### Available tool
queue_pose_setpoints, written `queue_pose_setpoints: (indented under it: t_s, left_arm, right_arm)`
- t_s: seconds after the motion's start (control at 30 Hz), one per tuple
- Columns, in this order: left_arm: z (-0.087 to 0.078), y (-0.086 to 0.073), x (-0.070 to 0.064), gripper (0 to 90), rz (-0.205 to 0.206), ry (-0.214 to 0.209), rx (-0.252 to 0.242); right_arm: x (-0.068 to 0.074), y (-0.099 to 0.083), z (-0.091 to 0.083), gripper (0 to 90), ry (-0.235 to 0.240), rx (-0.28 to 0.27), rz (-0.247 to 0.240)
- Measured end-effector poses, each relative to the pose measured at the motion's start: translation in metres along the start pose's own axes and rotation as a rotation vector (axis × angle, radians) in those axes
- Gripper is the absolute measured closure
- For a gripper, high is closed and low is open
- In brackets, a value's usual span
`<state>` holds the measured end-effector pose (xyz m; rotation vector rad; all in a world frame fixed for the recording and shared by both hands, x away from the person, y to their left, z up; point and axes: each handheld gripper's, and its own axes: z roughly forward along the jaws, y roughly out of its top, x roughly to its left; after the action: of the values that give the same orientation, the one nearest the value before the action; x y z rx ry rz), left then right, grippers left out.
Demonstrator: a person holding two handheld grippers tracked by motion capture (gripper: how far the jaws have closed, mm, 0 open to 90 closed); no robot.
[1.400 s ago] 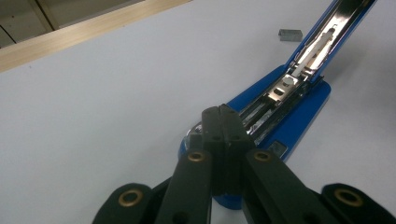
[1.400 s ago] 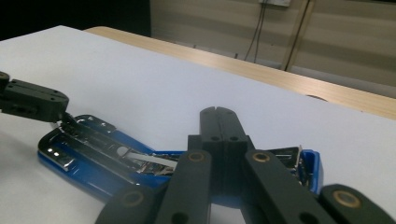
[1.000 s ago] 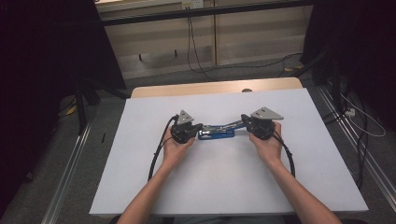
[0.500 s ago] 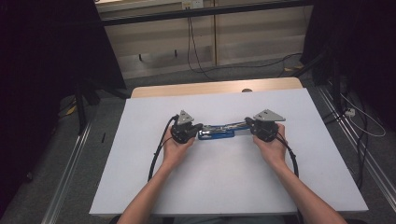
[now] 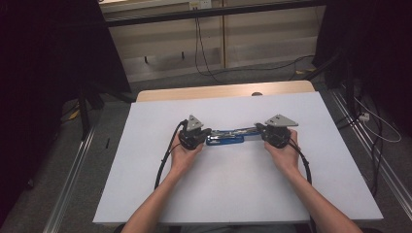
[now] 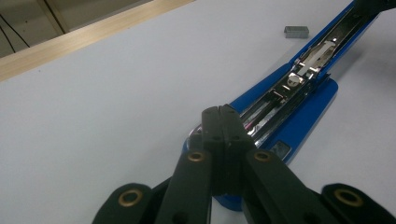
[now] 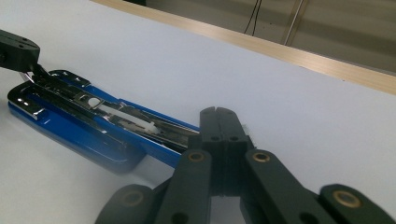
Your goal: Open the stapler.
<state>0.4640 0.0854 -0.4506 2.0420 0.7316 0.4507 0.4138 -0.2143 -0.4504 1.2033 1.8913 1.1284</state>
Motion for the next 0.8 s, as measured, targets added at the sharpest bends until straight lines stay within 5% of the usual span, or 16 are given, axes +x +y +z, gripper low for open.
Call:
queue_pose_setpoints:
  t_s: [0.5, 0.8]
  left_arm:
    - [-0.003, 0.004, -0.002, 90.0, -0.013, 0.005, -0.032]
    - [-0.009, 0.004, 0.002, 87.5, -0.029, -0.007, -0.061]
  right_arm:
    - [-0.004, -0.002, 0.0, 90.0, 0.013, -0.008, 0.033]
    - [-0.005, 0.001, -0.003, 79.9, 0.029, -0.03, 0.042]
